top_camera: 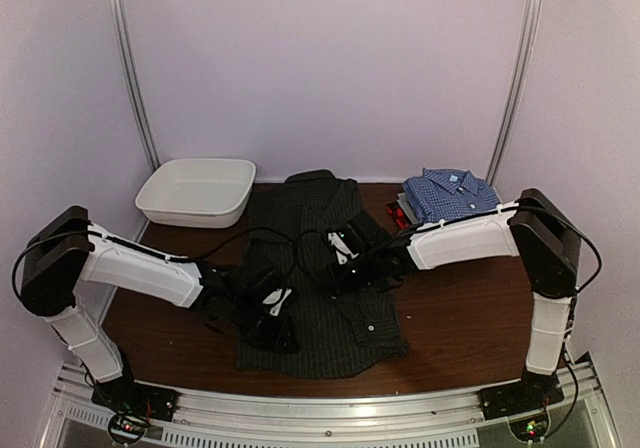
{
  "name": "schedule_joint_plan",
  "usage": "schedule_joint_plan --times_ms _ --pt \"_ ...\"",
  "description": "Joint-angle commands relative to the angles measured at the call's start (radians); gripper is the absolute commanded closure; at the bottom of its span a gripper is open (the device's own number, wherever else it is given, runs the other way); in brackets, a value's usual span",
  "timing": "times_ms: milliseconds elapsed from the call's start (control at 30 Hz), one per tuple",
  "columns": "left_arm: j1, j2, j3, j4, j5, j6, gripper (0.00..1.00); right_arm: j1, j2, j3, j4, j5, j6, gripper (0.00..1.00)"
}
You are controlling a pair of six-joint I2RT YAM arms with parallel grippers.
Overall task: Fold and stack the long sleeve shirts
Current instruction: Pick up the 1/3-folded shirt from the center of the board.
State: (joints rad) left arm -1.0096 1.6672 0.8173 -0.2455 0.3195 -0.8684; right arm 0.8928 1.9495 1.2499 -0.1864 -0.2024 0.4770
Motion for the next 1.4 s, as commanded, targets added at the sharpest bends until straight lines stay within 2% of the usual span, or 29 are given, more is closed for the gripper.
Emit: schedule_joint_plan --times_ms 0,133,267,500,767,1067,1367 --pt "-0.001 -0.078 0.003 -0.066 -0.007 -0.003 0.75 0.009 -0.015 -0.009 -0.008 0.012 0.002 1.0" --pt "-0.001 -0.063 -0.015 -0.078 -0.014 -0.003 0.76 0.034 -0.021 -0.009 -0.007 0.006 0.008 1.0" --pt "0.001 -0.114 -0.048 -0.088 -0.063 -0.028 0.76 0.082 -0.045 -0.039 0.003 0.005 0.026 1.0" --pt "0.031 -0.315 -0.142 -0.187 -0.174 -0.129 0.75 0.225 -0.062 -0.069 0.021 0.015 0.065 1.0" --pt "0.05 -0.492 -0.308 -0.197 -0.155 -0.223 0.73 0.345 -0.017 -0.039 0.028 0.012 0.1 1.0" --pt "0.05 -0.541 -0.388 -0.149 -0.11 -0.27 0.7 0.392 0.055 -0.029 0.048 -0.021 0.123 1.0" --pt "0.049 -0.513 -0.413 -0.084 -0.076 -0.279 0.7 0.397 0.123 -0.003 0.073 -0.063 0.142 1.0"
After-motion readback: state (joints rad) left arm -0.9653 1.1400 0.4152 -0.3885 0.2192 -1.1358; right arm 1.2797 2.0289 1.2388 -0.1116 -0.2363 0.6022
